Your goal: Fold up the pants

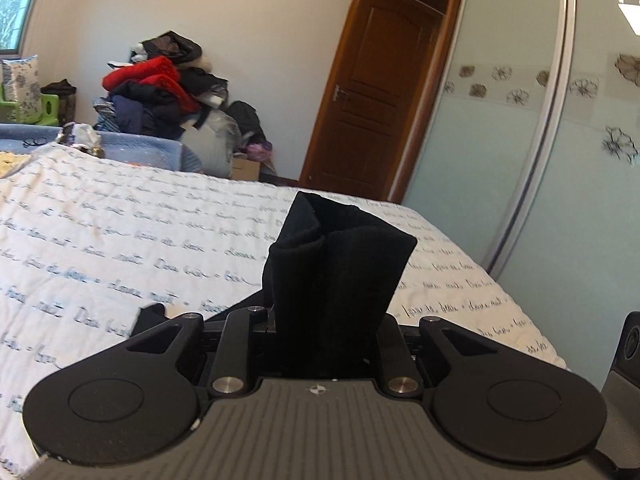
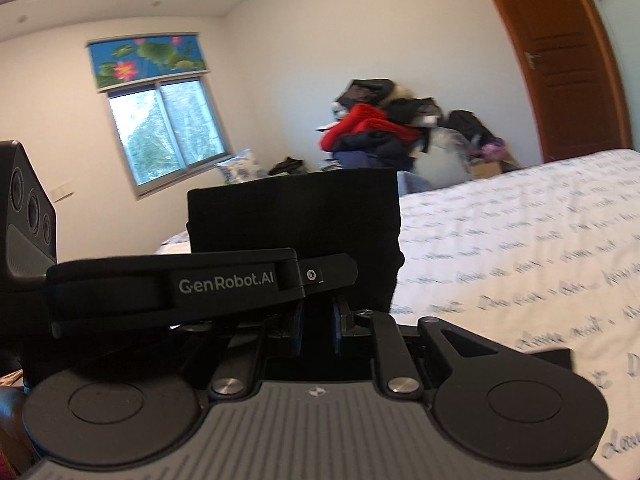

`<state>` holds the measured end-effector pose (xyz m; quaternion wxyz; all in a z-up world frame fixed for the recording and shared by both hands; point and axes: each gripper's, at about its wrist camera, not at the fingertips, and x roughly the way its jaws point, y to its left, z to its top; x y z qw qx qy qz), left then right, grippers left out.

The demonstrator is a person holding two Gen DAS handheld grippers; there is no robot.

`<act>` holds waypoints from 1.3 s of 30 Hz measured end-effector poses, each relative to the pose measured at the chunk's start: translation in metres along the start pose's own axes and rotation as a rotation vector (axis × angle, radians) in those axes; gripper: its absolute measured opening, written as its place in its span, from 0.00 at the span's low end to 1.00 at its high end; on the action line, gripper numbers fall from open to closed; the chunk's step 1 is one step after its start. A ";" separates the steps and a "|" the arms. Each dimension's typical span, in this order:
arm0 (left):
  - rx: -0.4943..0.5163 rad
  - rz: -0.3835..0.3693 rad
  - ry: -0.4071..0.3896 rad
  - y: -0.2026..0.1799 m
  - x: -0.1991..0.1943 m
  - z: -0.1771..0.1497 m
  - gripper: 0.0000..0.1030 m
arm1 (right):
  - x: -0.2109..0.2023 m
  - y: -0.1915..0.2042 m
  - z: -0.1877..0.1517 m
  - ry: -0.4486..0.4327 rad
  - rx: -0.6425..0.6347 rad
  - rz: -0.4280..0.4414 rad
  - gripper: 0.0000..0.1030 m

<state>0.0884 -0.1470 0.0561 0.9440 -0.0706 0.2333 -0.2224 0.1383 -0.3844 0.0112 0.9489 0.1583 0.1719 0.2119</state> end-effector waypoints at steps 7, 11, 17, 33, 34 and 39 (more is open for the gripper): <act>0.027 -0.014 0.084 -0.020 0.038 -0.025 0.23 | 0.000 -0.033 -0.015 0.035 0.055 -0.071 0.14; 0.052 -0.010 0.122 -0.030 0.051 -0.040 0.23 | -0.004 -0.048 -0.028 0.061 0.070 -0.097 0.15; 0.087 -0.014 0.148 -0.041 0.059 -0.054 0.23 | -0.011 -0.059 -0.041 0.092 0.080 -0.131 0.15; 0.131 -0.141 0.234 -0.062 0.077 -0.078 0.53 | -0.040 -0.088 -0.069 0.162 0.126 -0.246 0.32; 0.126 -0.161 0.235 -0.062 0.075 -0.078 0.54 | -0.046 -0.090 -0.071 0.160 0.129 -0.257 0.35; 0.148 -0.235 0.209 -0.059 0.055 -0.070 0.59 | -0.076 -0.102 -0.068 0.119 0.120 -0.390 0.36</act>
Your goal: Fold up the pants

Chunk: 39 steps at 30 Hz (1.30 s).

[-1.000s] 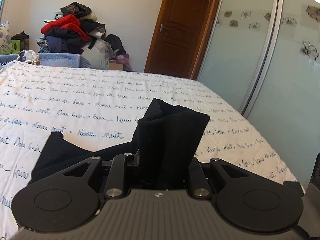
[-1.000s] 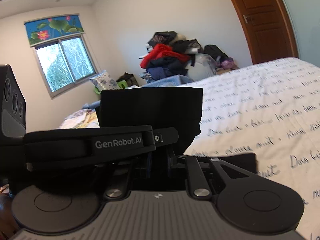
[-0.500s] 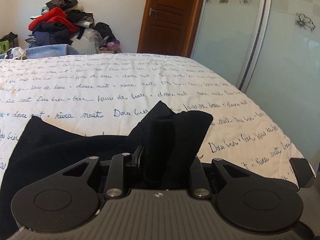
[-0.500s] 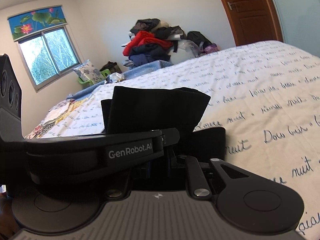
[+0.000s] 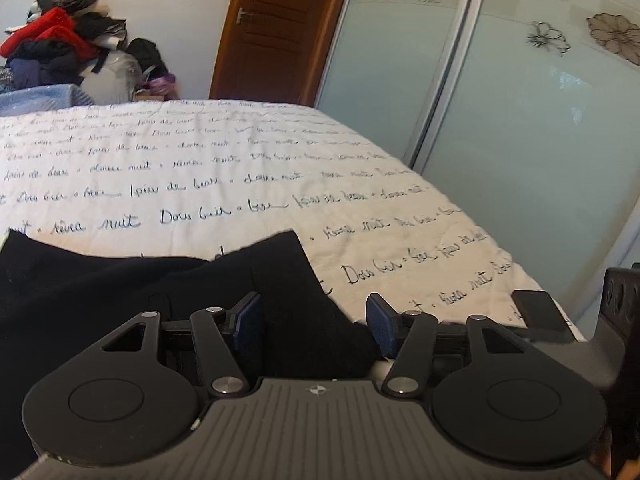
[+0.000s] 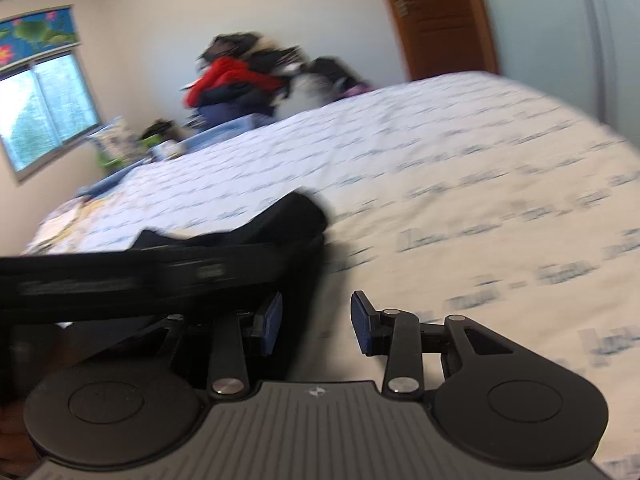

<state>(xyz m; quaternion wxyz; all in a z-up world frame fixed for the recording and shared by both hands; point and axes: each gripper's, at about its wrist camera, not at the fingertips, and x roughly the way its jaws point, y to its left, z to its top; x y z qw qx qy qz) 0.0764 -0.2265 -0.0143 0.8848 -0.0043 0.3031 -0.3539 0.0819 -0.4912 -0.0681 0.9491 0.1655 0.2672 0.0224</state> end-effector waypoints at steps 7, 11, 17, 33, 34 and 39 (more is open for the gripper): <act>0.059 0.155 -0.104 0.029 -0.033 0.011 0.65 | -0.022 0.000 0.016 -0.115 0.018 0.000 0.37; 0.018 0.290 -0.044 0.067 -0.024 0.013 0.65 | -0.005 0.026 0.014 -0.064 -0.037 0.118 0.37; 0.080 0.314 0.104 0.084 -0.008 -0.008 0.64 | 0.018 0.046 -0.007 0.090 -0.147 0.109 0.36; 0.093 0.281 0.092 0.069 -0.018 -0.023 0.66 | 0.003 0.066 -0.007 0.091 -0.245 0.071 0.37; 0.094 0.282 0.092 0.068 -0.018 -0.023 0.66 | 0.005 0.067 -0.010 0.109 -0.267 0.053 0.36; 0.098 0.290 0.090 0.068 -0.018 -0.023 0.68 | 0.003 0.067 -0.012 0.123 -0.312 0.039 0.42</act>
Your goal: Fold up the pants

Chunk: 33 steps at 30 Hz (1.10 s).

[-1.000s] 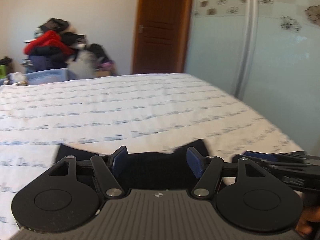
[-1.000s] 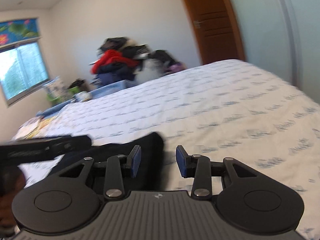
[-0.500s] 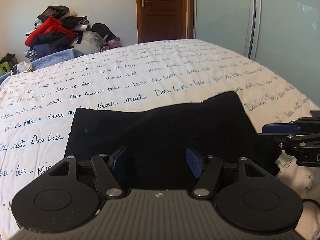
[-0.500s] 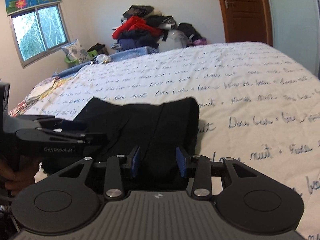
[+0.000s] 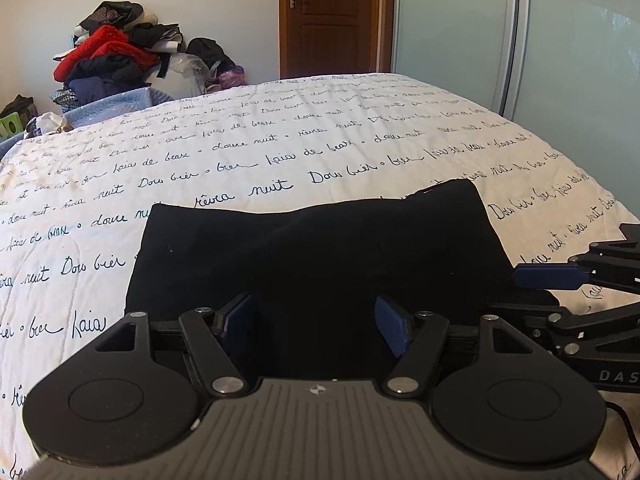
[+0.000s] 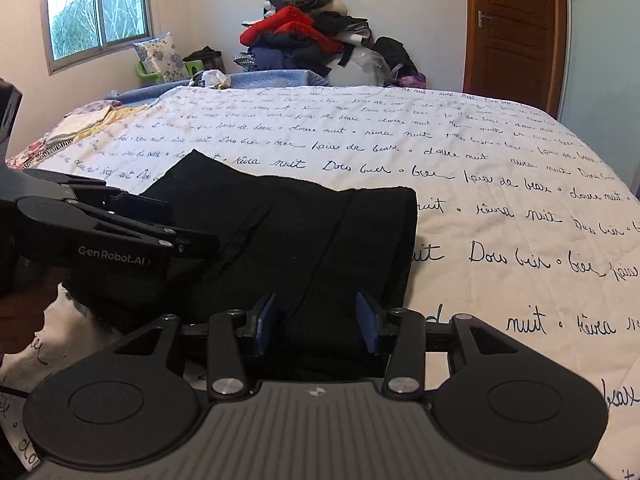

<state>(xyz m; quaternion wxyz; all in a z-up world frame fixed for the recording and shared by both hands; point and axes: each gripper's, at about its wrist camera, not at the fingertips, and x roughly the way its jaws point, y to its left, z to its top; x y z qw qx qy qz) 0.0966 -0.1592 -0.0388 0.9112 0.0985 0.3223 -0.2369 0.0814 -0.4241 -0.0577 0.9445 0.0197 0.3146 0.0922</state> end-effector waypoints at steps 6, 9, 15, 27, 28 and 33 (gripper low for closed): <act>0.007 0.012 -0.014 0.004 -0.002 0.001 0.72 | -0.004 -0.014 0.004 -0.045 0.093 0.041 0.43; 0.024 0.032 -0.027 0.009 -0.003 0.002 0.73 | -0.002 -0.024 0.006 -0.061 0.141 0.057 0.52; 0.000 0.050 -0.081 0.047 -0.010 0.007 0.83 | 0.009 -0.059 0.009 -0.061 0.292 0.128 0.67; -0.350 -0.299 0.135 0.158 0.020 -0.003 0.84 | 0.050 -0.101 -0.002 0.056 0.493 0.395 0.68; -0.374 -0.341 0.156 0.162 0.025 -0.005 0.83 | 0.053 -0.102 -0.001 0.058 0.505 0.421 0.68; -0.486 -0.506 0.187 0.172 0.043 -0.013 0.83 | 0.071 -0.105 0.006 0.077 0.539 0.524 0.69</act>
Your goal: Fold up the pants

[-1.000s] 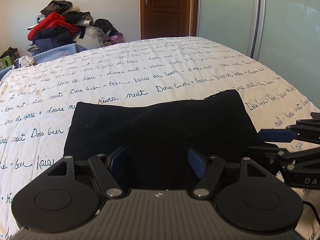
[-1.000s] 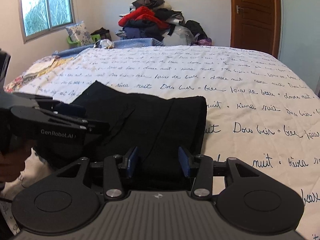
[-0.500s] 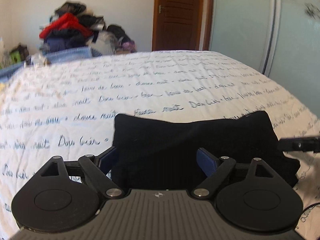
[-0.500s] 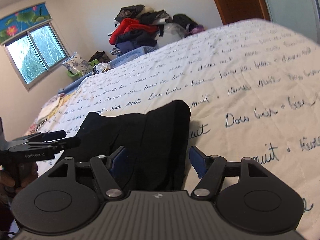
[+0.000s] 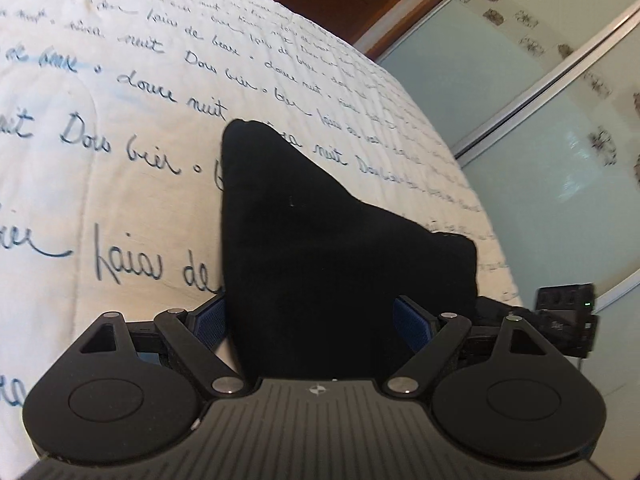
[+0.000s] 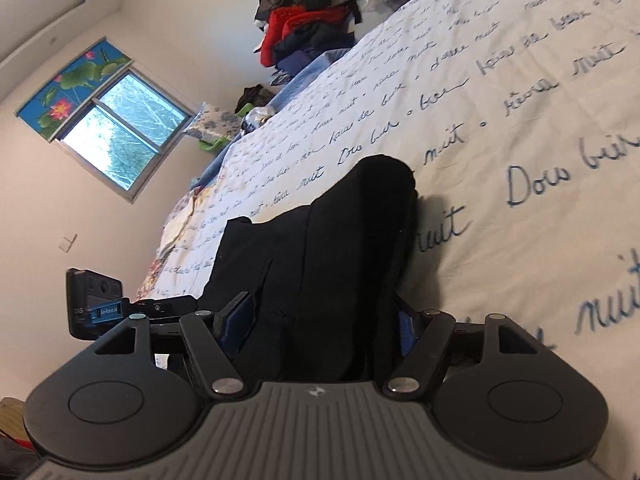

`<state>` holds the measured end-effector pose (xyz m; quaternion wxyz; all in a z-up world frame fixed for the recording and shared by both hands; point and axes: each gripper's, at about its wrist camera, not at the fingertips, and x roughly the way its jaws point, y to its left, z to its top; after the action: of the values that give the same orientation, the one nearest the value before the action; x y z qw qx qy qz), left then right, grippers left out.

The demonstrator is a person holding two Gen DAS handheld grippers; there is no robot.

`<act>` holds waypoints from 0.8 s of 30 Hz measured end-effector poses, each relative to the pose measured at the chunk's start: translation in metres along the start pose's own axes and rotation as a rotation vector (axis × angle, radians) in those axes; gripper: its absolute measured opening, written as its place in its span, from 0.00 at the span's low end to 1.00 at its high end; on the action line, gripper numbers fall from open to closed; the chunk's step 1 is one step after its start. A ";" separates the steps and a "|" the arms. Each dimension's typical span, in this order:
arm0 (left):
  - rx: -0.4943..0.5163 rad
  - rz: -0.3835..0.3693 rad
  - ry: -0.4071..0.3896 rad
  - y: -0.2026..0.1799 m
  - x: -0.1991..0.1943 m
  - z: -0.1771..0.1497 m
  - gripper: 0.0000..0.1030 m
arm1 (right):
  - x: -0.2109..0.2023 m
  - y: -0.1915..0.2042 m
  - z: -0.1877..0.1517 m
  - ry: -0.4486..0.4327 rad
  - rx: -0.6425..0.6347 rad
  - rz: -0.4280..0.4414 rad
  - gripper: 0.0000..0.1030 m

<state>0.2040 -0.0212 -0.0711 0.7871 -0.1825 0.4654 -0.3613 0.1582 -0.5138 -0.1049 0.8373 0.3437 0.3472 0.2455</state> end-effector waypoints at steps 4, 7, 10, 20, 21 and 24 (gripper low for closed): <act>-0.055 -0.042 -0.017 0.003 0.009 0.002 0.83 | 0.016 0.000 0.007 0.030 0.018 0.062 0.69; -0.032 0.001 -0.027 -0.006 0.014 0.004 0.66 | 0.029 0.004 0.009 0.037 0.009 0.065 0.59; 0.012 0.083 -0.044 -0.013 0.014 0.002 0.44 | 0.035 0.009 0.007 0.040 -0.017 0.009 0.36; 0.095 0.087 -0.174 -0.030 -0.019 0.006 0.20 | 0.030 0.059 0.010 -0.009 -0.198 -0.087 0.31; 0.109 0.091 -0.187 -0.032 -0.022 0.009 0.19 | 0.031 0.065 0.014 -0.013 -0.219 -0.084 0.31; 0.150 0.131 -0.237 -0.037 -0.034 0.017 0.19 | 0.039 0.081 0.026 -0.017 -0.275 -0.078 0.31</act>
<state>0.1938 -0.0219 -0.0193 0.8699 -0.1336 0.3518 -0.3187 0.1885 -0.4464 -0.0469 0.8884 0.2139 0.3161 0.2552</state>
